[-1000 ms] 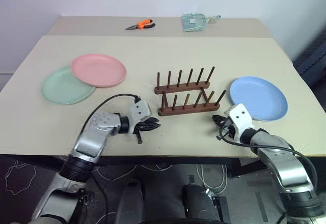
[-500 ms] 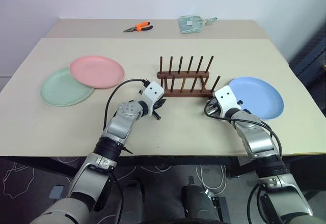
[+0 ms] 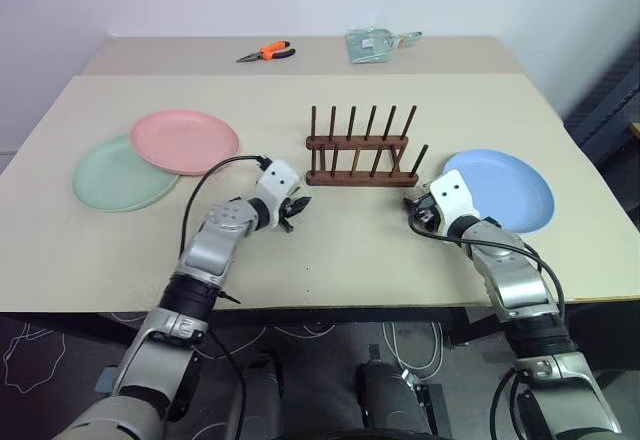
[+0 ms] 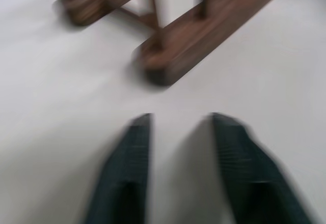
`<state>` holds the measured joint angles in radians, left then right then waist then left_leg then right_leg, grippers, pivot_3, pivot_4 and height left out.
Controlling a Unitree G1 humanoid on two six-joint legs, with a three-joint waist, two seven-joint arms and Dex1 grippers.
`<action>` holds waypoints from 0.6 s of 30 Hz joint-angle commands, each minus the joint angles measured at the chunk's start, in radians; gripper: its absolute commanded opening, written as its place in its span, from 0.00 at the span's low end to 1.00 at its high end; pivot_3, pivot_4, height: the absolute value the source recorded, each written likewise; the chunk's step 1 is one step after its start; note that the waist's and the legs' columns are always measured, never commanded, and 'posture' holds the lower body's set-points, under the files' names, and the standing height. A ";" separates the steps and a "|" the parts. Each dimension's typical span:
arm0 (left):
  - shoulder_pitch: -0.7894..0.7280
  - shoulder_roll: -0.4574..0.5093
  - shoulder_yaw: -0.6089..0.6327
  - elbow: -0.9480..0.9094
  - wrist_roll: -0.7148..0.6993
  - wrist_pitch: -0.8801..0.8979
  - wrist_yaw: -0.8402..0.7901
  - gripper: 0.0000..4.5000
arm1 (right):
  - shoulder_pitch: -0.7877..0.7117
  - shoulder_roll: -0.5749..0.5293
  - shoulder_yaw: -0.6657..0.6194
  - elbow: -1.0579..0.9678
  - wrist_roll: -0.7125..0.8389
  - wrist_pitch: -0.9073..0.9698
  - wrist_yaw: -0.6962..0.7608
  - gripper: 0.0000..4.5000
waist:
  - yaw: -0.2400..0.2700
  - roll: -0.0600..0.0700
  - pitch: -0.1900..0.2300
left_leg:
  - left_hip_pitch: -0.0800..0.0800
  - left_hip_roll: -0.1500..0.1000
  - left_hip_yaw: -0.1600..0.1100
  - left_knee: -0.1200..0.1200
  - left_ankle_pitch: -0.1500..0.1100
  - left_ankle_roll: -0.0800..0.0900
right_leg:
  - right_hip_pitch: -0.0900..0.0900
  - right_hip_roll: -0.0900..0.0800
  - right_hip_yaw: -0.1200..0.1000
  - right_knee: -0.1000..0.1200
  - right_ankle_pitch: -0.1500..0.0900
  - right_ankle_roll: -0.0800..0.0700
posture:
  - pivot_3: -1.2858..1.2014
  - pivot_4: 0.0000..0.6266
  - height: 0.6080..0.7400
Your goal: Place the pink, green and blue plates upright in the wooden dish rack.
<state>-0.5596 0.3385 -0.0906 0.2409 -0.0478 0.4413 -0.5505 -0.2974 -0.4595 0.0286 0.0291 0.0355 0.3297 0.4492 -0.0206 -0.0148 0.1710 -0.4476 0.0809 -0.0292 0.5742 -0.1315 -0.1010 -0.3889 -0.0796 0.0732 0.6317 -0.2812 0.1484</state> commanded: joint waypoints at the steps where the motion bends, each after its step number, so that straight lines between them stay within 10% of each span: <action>1: -0.113 0.031 0.225 -0.010 -0.039 -0.020 0.207 0.89 | 0.025 -0.020 0.000 -0.107 -0.003 -0.004 0.018 1.00 | 0.004 -0.001 0.001 | -0.001 0.000 0.000 0.001 0.000 0.000 | -0.001 0.000 0.000 0.000 0.000 0.000 | 0.52 0.24 1.00; 18: -0.248 0.060 0.502 -0.026 -0.017 0.205 0.711 0.99 | 0.009 -0.010 0.028 -0.059 -0.042 -0.034 0.028 1.00 | 0.006 -0.003 0.002 | -0.006 -0.001 -0.001 0.001 0.000 0.000 | -0.002 0.000 -0.001 -0.001 0.001 0.004 | 0.52 0.24 1.00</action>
<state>-0.7918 0.3899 0.3580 0.2614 -0.0560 0.6166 0.1027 -0.2768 -0.4667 0.0574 -0.0232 0.0006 0.3178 0.4778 -0.0144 -0.0175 0.1729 -0.4531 0.0797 -0.0299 0.5753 -0.1313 -0.1014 -0.3914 -0.0800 0.0727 0.6308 -0.2801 0.1524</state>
